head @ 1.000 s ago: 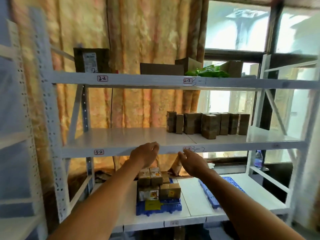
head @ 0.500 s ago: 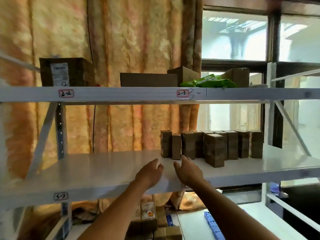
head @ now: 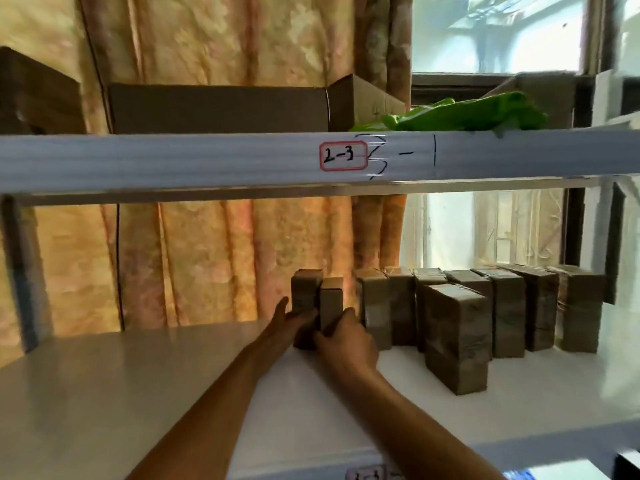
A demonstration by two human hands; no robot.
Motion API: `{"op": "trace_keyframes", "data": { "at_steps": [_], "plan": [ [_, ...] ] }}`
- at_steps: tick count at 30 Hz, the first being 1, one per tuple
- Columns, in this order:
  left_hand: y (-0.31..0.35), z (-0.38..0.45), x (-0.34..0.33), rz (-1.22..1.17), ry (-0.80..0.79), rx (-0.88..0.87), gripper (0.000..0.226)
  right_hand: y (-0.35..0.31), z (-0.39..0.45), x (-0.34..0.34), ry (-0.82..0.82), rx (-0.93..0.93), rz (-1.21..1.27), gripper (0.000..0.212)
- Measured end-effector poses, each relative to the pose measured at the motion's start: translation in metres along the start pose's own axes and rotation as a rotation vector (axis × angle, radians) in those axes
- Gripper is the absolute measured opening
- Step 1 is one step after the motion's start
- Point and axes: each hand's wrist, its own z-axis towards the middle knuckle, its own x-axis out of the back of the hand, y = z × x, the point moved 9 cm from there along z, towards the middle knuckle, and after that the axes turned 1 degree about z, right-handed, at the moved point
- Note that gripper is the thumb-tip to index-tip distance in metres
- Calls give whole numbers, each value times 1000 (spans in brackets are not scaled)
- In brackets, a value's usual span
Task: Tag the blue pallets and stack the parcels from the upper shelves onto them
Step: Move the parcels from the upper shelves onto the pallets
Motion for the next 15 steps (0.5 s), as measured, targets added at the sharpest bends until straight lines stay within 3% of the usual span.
{"op": "trace_keyframes", "data": {
  "at_steps": [3,5,7,10,13,15],
  "plan": [
    [5,14,-4,64,-22,-93,48,2,5,1,23,15,-38,47],
    [5,13,-10,83,-69,-122,33,3,5,4,18,12,-30,49],
    [4,3,0,41,8,-95,39,4,-1,10,20,-14,20,59],
    [0,-10,19,-13,121,-25,74,4,-12,17,15,-42,153,66],
    [-3,-31,25,-155,25,89,81,0,-23,14,-120,-56,687,53],
    [-2,-55,34,-248,-20,152,75,-4,-31,16,-198,-73,898,56]
  ]
}}
